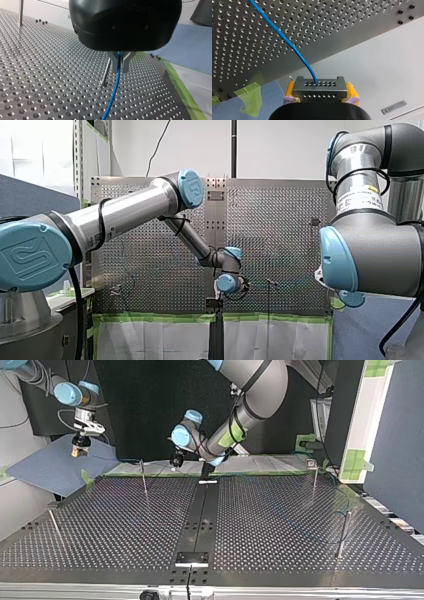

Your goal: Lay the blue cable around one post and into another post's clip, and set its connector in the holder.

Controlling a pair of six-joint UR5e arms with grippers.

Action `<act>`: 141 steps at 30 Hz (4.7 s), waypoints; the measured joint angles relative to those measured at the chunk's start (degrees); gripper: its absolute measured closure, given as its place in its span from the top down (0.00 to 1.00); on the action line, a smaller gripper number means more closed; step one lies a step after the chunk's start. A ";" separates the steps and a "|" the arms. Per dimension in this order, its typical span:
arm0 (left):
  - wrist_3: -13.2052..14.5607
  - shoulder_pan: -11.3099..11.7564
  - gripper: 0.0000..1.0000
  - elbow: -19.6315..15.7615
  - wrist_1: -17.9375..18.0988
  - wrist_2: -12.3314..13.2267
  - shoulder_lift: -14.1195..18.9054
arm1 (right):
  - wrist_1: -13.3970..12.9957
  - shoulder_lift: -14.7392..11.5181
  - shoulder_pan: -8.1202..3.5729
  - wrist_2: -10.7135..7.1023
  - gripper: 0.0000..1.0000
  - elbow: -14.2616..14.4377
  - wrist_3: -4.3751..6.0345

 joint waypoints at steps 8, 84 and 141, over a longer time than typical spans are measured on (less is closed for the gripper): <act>-0.09 0.75 0.10 0.53 -0.64 0.74 -0.06 | 1.34 0.08 0.31 0.00 0.00 -1.28 -0.01; -0.51 2.50 0.10 10.87 -6.01 3.05 -3.23 | 6.21 6.07 0.88 -3.08 0.00 -14.15 2.83; 8.45 1.52 0.00 15.24 -12.19 -10.84 -3.16 | 1.61 7.68 1.02 1.08 0.00 -20.29 0.68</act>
